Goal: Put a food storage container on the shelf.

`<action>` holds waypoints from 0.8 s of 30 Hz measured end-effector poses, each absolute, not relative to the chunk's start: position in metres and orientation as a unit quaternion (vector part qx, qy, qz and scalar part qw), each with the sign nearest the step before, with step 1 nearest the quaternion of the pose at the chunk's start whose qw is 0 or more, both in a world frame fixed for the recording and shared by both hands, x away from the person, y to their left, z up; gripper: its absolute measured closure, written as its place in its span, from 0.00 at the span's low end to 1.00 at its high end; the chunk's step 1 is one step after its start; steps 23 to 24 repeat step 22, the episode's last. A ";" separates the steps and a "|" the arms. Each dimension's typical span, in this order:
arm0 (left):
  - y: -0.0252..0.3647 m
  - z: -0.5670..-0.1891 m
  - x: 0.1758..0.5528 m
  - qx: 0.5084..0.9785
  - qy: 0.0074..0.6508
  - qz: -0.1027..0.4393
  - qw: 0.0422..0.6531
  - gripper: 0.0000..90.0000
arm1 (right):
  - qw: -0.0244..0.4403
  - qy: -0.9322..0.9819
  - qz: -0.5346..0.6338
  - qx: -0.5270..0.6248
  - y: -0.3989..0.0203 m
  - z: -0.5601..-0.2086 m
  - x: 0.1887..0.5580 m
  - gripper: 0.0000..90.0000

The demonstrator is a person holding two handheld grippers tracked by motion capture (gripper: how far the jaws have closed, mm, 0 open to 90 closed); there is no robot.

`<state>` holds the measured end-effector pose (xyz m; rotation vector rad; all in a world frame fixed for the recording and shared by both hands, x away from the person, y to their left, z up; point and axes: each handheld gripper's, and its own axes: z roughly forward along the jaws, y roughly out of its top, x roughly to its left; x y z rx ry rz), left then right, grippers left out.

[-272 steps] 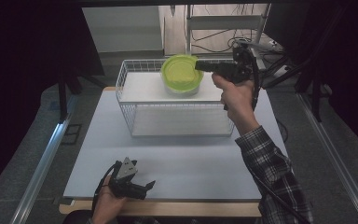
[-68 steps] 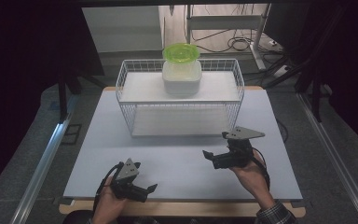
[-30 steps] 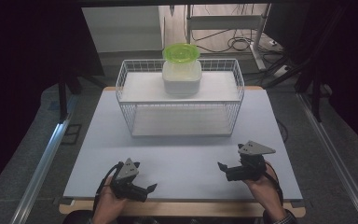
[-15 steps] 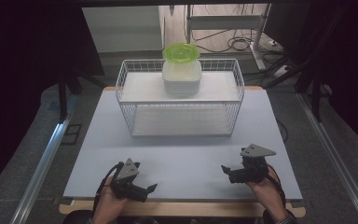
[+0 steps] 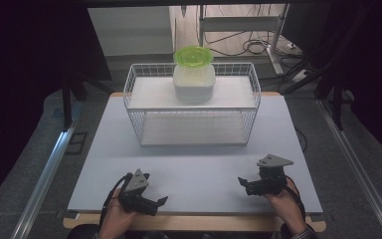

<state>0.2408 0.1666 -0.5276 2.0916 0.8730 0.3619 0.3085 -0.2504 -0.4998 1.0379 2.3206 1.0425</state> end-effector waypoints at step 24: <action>0.166 -0.529 0.242 0.834 0.346 0.140 0.407 0.00 | 0.179 0.845 0.333 0.379 -0.248 -0.512 0.313 0.00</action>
